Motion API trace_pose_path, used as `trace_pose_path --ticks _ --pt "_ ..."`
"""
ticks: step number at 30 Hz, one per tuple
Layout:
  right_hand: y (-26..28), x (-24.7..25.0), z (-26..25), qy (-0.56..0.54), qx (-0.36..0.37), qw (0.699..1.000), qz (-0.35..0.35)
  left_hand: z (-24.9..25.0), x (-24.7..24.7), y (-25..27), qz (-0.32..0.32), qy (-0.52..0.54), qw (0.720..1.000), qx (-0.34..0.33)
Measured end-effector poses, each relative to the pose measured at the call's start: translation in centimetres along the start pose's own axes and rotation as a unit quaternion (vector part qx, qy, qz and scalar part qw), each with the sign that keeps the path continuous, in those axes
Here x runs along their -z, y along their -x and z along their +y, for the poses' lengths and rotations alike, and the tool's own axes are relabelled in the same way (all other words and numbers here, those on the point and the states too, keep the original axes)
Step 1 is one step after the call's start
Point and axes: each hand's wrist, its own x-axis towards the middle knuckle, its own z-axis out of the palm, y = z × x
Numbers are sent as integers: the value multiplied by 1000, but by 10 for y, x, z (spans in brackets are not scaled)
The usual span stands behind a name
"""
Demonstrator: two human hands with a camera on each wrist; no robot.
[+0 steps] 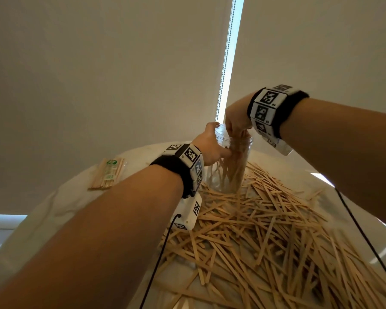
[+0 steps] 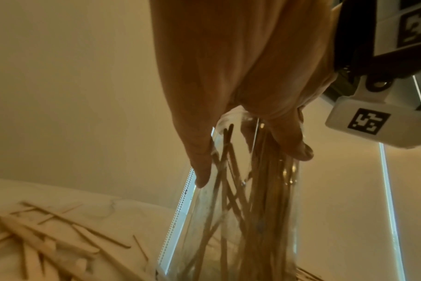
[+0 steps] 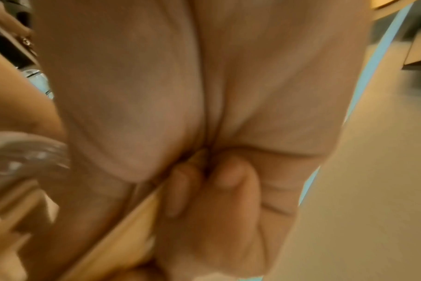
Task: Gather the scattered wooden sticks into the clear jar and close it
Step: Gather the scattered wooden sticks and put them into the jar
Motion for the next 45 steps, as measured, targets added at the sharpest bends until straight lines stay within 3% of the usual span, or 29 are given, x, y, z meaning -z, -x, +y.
trace_pose_path --ticks 4,8,11,14,18,23,26,29,33,36,40,45 --pt "-5 -6 -4 -70 21 997 7 -2 -1 1 -1 9 1000 -4" --pt "-1 -11 6 -81 26 994 71 -3 -2 0 -3 23 1000 -3" --pt "-2 -15 7 -106 31 992 55 -6 -3 -3 2 49 999 -4" --pt "9 -14 13 -233 31 970 65 -9 -6 -6 8 61 998 -1" --pt "35 -14 21 -296 18 940 172 -1 1 8 -9 -17 999 49" --pt "91 -26 18 -318 -17 914 251 16 27 71 -12 -130 988 77" --pt "139 -47 2 -346 -1 916 202 12 38 125 -25 -170 981 88" --pt "187 -77 -25 -339 29 936 92 4 41 180 -77 -216 964 134" --pt "241 -116 -55 -289 33 955 -58 7 28 250 -173 -315 913 192" --pt "272 -134 -72 -266 30 952 -150 23 7 291 -211 -408 871 176" --pt "301 -141 -95 -174 53 974 -134 30 -20 311 -198 -459 855 139" --pt "311 -148 -109 -171 46 983 -55 28 -24 309 -125 -442 879 127"
